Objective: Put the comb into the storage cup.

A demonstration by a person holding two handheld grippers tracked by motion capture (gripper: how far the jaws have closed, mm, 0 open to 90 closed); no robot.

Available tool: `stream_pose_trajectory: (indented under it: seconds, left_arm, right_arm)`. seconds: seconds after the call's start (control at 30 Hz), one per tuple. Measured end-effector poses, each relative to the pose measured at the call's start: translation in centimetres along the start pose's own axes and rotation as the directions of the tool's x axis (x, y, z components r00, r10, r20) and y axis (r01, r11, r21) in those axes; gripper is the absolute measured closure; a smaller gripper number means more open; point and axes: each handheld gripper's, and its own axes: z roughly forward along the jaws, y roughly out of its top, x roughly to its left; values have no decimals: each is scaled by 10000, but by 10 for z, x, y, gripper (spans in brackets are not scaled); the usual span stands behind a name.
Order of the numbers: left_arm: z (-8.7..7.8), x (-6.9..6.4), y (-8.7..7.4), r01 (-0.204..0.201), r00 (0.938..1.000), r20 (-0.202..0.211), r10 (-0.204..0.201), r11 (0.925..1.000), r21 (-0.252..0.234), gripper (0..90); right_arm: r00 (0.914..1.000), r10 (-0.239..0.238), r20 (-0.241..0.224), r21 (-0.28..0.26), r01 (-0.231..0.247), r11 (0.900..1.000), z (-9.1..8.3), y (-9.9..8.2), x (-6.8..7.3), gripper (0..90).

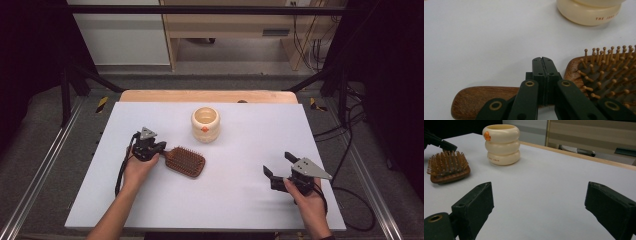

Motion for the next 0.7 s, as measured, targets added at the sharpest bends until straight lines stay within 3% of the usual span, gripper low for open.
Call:
stream_pose_trajectory:
  seconds: [0.33, 0.7]
  left_arm:
    - [6, 0, 2, -372, 9993, -31, 375, 9973, 636, 894]
    - [-1, -3, -2, -547, 9985, -8, 550, 9936, 990, 897]
  right_arm:
    - [10000, 62, -58, 14, -62, 10000, -1, 0, 0, 85]
    - [9999, 106, -91, 51, -106, 9999, 0, -1, 1, 84]
